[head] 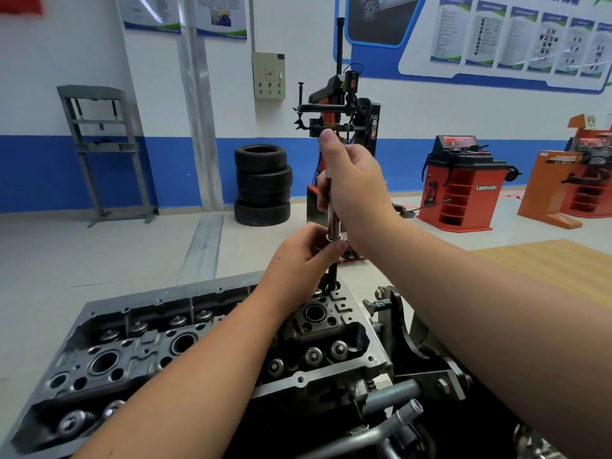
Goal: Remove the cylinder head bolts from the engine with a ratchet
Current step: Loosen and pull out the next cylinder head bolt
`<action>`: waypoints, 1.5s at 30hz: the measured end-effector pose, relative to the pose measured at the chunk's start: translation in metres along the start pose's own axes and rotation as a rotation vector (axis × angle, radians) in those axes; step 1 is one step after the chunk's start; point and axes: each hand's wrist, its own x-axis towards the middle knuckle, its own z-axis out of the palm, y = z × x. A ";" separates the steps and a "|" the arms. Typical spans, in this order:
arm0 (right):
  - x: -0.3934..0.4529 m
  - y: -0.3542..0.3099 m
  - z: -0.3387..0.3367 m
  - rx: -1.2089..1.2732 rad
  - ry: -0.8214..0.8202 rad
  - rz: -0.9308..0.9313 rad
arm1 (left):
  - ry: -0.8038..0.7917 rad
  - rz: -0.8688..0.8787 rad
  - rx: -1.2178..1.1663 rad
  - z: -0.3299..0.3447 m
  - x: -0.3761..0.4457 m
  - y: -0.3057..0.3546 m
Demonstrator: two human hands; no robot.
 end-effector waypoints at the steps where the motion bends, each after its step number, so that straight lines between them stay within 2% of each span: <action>1: -0.002 0.001 0.001 0.002 0.049 -0.003 | 0.037 -0.007 -0.013 0.002 0.001 0.000; 3: -0.004 0.002 0.003 0.021 0.097 0.021 | 0.065 -0.008 -0.042 0.006 0.002 0.001; 6: -0.002 0.001 0.005 0.125 0.096 0.116 | 0.010 -0.003 -0.053 0.007 0.000 0.003; 9: 0.000 0.001 -0.003 0.240 -0.003 0.146 | -0.085 0.004 -0.085 0.005 -0.006 0.003; 11: 0.003 0.003 -0.008 0.226 -0.114 0.146 | -0.104 -0.014 -0.101 0.003 -0.009 0.004; 13: 0.003 0.003 -0.009 0.182 -0.138 0.155 | -0.088 -0.005 -0.057 0.001 -0.008 0.003; 16: 0.000 0.001 -0.003 0.012 0.022 0.168 | 0.002 -0.021 -0.026 0.003 -0.003 0.000; 18: 0.001 0.001 0.002 0.022 0.122 0.197 | 0.064 -0.047 -0.032 0.006 0.000 0.001; 20: 0.004 -0.001 0.005 0.057 0.151 0.223 | 0.074 -0.054 -0.064 0.008 0.001 0.002; 22: 0.005 0.000 0.005 0.106 0.114 0.212 | 0.018 -0.050 -0.082 0.007 0.000 0.001; 25: 0.006 0.004 -0.001 0.262 -0.050 0.210 | -0.102 -0.034 -0.082 0.005 -0.005 0.001; 28: 0.007 0.004 -0.003 0.228 -0.196 0.217 | -0.124 -0.056 -0.112 0.002 -0.006 0.002; 30: 0.005 0.001 0.000 0.151 -0.132 0.206 | -0.073 -0.042 -0.047 0.001 -0.003 0.001; 33: 0.001 0.000 0.007 -0.011 0.092 0.117 | 0.051 -0.057 -0.014 0.004 0.002 -0.001; 35: 0.000 0.001 0.011 0.056 0.129 0.114 | 0.078 -0.051 -0.059 0.007 0.002 0.002; 38: 0.001 0.001 0.010 0.178 0.064 0.148 | 0.006 -0.058 -0.101 0.005 -0.001 0.003; 41: 0.004 0.002 0.001 0.283 -0.074 0.188 | -0.115 -0.051 -0.129 0.003 -0.006 0.001; 43: 0.006 0.002 -0.004 0.259 -0.142 0.195 | -0.117 -0.049 -0.090 0.000 -0.007 0.001; 45: 0.004 0.001 -0.004 0.210 -0.095 0.169 | -0.086 -0.017 -0.009 -0.001 -0.005 0.000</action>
